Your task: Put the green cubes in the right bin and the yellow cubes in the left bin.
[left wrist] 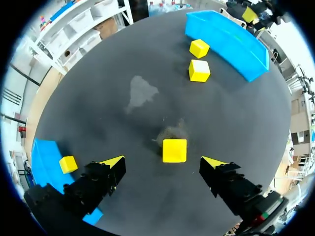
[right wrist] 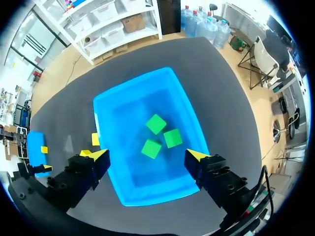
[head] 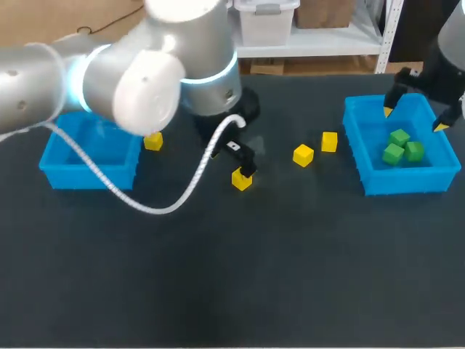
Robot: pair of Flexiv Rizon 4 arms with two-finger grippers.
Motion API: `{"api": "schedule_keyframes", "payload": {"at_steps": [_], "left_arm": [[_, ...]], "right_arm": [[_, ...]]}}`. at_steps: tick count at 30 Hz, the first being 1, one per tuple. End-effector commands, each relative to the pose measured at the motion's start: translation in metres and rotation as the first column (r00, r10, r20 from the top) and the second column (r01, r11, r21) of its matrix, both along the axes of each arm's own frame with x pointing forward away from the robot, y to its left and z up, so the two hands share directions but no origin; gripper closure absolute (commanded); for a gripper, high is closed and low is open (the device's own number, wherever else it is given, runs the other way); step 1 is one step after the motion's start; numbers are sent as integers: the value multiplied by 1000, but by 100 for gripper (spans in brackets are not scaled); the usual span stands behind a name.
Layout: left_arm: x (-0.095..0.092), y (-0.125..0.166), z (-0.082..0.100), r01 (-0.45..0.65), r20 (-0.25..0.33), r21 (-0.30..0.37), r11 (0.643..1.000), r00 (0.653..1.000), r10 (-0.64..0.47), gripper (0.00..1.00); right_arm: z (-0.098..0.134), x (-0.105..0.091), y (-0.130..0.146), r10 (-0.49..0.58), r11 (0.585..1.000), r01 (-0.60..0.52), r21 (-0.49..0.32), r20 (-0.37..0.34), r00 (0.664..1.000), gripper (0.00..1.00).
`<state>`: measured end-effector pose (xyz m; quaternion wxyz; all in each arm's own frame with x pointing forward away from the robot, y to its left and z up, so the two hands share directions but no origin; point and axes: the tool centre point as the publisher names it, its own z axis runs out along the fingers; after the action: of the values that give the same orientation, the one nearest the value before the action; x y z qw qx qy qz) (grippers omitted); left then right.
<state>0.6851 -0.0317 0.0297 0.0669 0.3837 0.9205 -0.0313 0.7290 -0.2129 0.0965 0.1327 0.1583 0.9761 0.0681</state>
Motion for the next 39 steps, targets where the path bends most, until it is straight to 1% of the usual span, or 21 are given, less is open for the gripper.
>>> {"api": "schedule_keyframes", "payload": {"at_steps": [1,3,6,11,14,15,16,18,20,25,28,29,31,32,34,36,38,39], "left_arm": [[5,-9,-8,-16,-133,159,987,990,38,0],[9,-11,-13,-28,-114,182,983,992,49,0],[15,-13,-23,-52,-101,215,975,992,75,0],[17,-14,-36,-53,-107,237,970,991,80,0],[15,-15,-39,-44,-113,245,969,991,73,0],[13,-15,-40,-43,-118,246,968,990,74,2],[11,-15,-41,-33,-125,240,970,990,65,48],[9,-15,-43,-29,-126,244,969,990,61,100],[8,-14,-42,-26,-123,238,971,991,57,100],[9,-6,-39,-36,-142,209,977,988,67,100],[8,0,-29,-34,-149,175,984,987,60,100],[8,4,-23,-28,-147,157,987,988,52,100],[8,10,-10,7,-115,134,991,993,9,100],[7,16,-3,18,-103,112,994,995,-7,100],[11,28,17,20,-58,73,997,998,-15,100],[21,47,38,-10,-10,33,999,1000,11,100],[32,70,60,-59,44,-8,998,997,60,100],[37,82,71,-83,70,-18,996,994,84,100]], "right_arm": [[0,-5,-1,-27,998,35,-46,157,987,0],[0,-5,-1,-27,998,35,-46,157,987,0],[0,-5,-1,-27,998,35,-46,157,987,0],[0,-5,-1,-27,998,35,-46,157,987,0],[0,-5,-1,-27,998,35,-46,157,987,0],[0,-5,-1,-27,998,35,-46,157,987,0],[0,-5,-1,-27,998,35,-46,157,987,0],[0,-5,-1,-27,998,35,-46,157,987,0],[0,-5,-1,-27,998,35,-46,157,987,0],[0,-5,-1,-27,998,35,-46,157,987,0],[0,-5,-1,-27,998,35,-46,157,987,0],[0,-5,-1,-27,998,35,-46,157,987,0],[0,-5,-1,-27,998,35,-46,157,987,0],[0,-5,-1,-27,998,35,-46,157,987,0],[0,-5,-1,-27,998,35,-46,157,987,0],[0,-5,-1,-27,998,35,-46,157,987,0],[0,-5,-1,-27,998,35,-46,157,987,0],[0,-5,-1,-27,998,35,-46,157,987,0]]}}
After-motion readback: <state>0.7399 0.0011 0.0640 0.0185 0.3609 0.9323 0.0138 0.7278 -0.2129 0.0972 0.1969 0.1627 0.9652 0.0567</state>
